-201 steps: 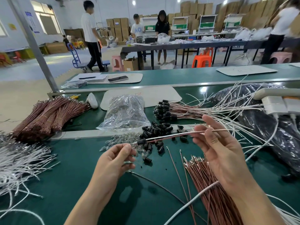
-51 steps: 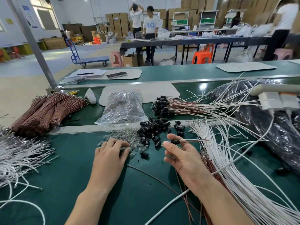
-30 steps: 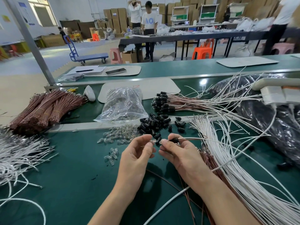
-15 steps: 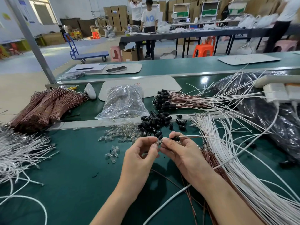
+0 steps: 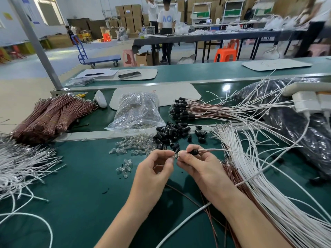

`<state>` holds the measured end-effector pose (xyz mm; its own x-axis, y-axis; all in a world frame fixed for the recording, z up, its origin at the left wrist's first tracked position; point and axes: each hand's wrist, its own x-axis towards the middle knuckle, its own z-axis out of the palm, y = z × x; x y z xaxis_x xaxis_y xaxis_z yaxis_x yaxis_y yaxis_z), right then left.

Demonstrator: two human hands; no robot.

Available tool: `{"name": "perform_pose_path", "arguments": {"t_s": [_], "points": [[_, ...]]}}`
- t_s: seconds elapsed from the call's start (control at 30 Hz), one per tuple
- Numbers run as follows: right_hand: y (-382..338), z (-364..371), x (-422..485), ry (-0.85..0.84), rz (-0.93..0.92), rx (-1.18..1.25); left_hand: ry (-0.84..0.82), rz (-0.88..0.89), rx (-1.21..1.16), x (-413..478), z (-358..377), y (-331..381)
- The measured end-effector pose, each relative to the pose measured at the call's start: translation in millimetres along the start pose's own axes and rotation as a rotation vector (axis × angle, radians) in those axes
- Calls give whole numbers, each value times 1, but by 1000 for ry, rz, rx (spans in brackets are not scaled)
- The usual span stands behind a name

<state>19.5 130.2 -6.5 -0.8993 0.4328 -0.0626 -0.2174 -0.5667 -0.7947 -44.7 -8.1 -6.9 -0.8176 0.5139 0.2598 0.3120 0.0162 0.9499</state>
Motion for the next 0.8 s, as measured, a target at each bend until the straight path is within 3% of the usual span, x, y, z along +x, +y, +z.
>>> {"name": "perform_pose_path", "arguments": {"t_s": [0.47, 0.8], "points": [[0, 1, -3, -32, -21, -152, -79, 1, 26, 3, -14, -5], [1, -1, -2, -51, 30, -58, -47, -15, -33, 0, -10, -4]]}}
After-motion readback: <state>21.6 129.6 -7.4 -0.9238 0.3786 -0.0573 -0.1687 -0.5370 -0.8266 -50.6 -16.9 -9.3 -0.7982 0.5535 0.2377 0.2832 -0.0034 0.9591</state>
